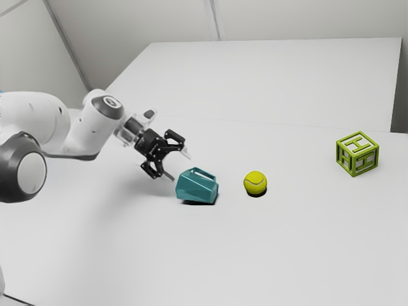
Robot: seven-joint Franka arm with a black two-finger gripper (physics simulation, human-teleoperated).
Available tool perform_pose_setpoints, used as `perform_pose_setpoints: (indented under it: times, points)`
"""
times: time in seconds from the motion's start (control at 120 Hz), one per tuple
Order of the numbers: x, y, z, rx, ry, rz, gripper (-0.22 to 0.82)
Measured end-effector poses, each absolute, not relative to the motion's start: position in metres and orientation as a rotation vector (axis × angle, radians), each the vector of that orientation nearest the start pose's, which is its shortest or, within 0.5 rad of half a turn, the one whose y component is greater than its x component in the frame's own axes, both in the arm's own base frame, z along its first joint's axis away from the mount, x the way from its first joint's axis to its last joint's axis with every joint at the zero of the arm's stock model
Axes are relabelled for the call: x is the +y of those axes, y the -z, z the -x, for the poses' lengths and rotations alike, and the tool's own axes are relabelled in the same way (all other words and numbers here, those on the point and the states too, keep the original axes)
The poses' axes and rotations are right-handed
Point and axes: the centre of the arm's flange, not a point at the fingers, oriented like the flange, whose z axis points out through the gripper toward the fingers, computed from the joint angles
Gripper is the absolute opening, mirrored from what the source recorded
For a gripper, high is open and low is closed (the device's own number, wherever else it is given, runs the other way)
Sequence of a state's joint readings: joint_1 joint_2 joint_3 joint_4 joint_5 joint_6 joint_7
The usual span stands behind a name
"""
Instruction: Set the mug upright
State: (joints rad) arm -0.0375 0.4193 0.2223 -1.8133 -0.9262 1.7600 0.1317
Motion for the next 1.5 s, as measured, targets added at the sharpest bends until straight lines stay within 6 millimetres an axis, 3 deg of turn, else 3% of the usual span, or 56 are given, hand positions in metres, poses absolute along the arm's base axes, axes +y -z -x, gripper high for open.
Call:
perform_pose_setpoints:
  times: [0.342,0.383,0.517,0.617,0.775,1.0,1.15,1.35,1.5]
  points:
    - [0.001,-0.275,-0.615,0.552,0.409,-2.135,0.6]
    - [-0.002,-0.275,-0.615,0.545,0.414,-2.137,0.53]
    - [-0.006,-0.281,-0.617,0.507,0.42,-2.176,0.17]
    - [-0.012,-0.288,-0.618,0.475,0.421,-2.199,0.01]
    - [-0.025,-0.302,-0.623,0.424,0.41,-2.223,-0.1]
    - [-0.037,-0.309,-0.625,0.366,0.426,-2.29,-0.16]
    - [-0.05,-0.343,-0.625,0.203,0.401,-2.502,-0.17]
    - [-0.051,-0.391,-0.617,-0.022,0.303,-2.839,-0.18]
    - [-0.046,-0.402,-0.599,-0.12,0.259,-3.019,-0.18]
